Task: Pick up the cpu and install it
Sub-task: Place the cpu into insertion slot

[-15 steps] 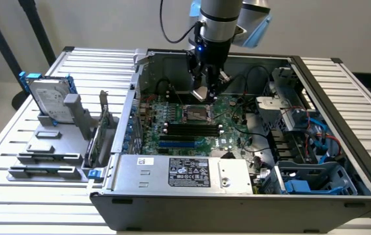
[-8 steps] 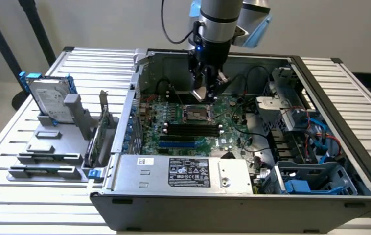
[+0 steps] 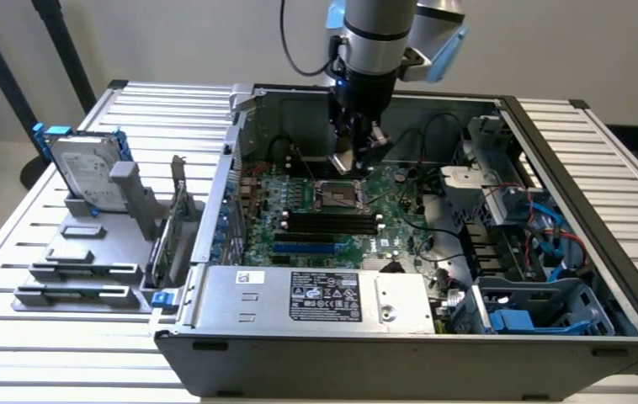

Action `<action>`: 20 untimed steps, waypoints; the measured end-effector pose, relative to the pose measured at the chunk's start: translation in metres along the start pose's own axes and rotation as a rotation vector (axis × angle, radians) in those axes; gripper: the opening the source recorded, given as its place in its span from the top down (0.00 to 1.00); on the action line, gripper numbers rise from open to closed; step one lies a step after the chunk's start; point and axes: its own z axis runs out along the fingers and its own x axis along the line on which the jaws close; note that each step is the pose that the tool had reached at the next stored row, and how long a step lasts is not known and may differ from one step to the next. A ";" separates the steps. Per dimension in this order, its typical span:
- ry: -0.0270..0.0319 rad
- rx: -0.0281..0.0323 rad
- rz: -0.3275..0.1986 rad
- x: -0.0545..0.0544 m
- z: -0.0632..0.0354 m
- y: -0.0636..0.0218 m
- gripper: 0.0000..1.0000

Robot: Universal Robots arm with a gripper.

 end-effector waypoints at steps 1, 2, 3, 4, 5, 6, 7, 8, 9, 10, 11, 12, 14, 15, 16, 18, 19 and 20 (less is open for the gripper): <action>-0.0002 -0.0014 0.016 0.000 0.0003 0.0000 0.45; -0.0003 -0.0029 0.033 0.000 0.0008 0.0000 0.45; -0.0006 -0.0043 0.051 0.000 0.0012 0.0000 0.45; -0.0009 -0.0056 0.068 0.000 0.0017 0.0000 0.45; -0.0011 -0.0070 0.086 0.000 0.0023 0.0000 0.45; -0.0015 -0.0084 0.104 0.000 0.0029 -0.0001 0.45; -0.0017 -0.0100 0.123 0.000 0.0037 -0.0001 0.45; -0.0020 -0.0115 0.141 0.000 0.0043 -0.0001 0.45; -0.0023 -0.0130 0.158 0.000 0.0047 -0.0001 0.45; -0.0026 -0.0142 0.174 0.000 0.0051 -0.0001 0.45; -0.0027 -0.0152 0.189 -0.001 0.0054 -0.0001 0.45; -0.0027 -0.0161 0.205 -0.001 0.0059 -0.0001 0.45; -0.0027 -0.0173 0.239 -0.001 0.0071 -0.0002 0.45; -0.0027 -0.0179 0.256 -0.001 0.0077 -0.0002 0.45; -0.0026 -0.0186 0.273 -0.001 0.0084 -0.0002 0.45; -0.0026 -0.0194 0.307 -0.001 0.0100 -0.0002 0.45; -0.0026 -0.0203 0.323 -0.001 0.0108 -0.0002 0.45; -0.0027 -0.0212 0.342 -0.001 0.0118 -0.0003 0.45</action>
